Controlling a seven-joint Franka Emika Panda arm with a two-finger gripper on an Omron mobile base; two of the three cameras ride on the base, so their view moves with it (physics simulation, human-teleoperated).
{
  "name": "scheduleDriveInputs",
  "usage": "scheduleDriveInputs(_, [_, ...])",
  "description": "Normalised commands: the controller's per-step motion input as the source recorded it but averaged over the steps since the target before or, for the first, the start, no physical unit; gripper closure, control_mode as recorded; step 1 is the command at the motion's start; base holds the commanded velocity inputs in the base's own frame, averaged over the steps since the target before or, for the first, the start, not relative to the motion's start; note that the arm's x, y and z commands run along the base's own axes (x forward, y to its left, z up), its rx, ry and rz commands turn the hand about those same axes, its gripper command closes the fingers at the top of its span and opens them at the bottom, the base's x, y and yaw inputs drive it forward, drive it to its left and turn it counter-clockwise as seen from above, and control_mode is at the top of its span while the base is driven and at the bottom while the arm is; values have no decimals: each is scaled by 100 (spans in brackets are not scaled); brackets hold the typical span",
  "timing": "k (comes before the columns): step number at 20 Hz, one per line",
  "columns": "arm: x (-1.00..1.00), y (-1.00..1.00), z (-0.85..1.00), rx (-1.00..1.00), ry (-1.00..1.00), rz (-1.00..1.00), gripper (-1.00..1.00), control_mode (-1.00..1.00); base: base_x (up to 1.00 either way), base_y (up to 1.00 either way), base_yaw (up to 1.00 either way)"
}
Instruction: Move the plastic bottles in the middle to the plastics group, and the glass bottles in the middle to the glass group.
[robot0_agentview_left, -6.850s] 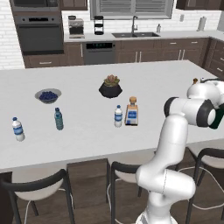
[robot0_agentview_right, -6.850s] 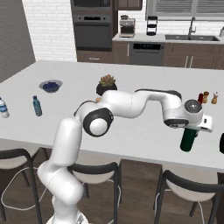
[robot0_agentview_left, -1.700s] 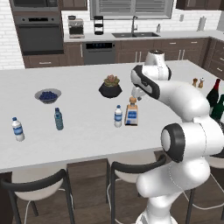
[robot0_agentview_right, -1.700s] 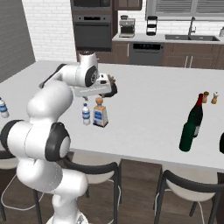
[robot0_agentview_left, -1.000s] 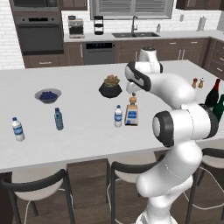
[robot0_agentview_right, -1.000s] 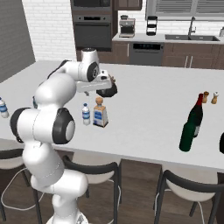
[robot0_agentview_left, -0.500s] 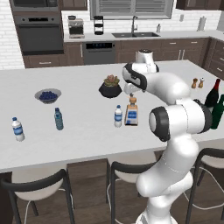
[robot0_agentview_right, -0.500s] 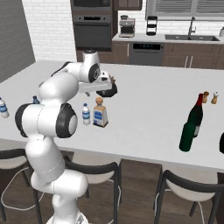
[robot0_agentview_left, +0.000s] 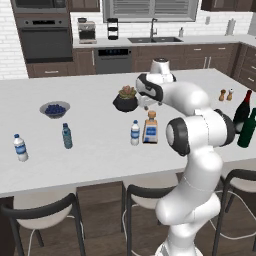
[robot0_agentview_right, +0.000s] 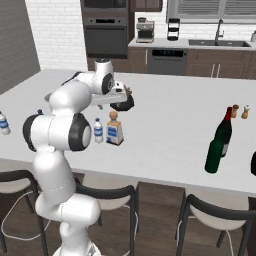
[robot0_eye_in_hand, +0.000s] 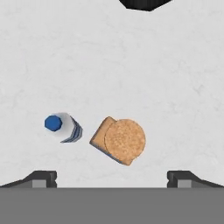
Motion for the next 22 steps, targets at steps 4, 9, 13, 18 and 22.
scheduleDriveInputs(4, [7,0,-8,0,0,-1,-100,-100,0,0,0])
scheduleDriveInputs(9, [8,-11,-15,0,13,0,-100,-100,0,0,0])
scheduleDriveInputs(13, [1,-1,-8,0,14,0,-100,-100,0,0,0])
scheduleDriveInputs(18, [12,0,-14,0,9,0,-100,-100,0,0,0])
scheduleDriveInputs(22, [14,0,-22,0,7,0,-100,-100,0,0,0])
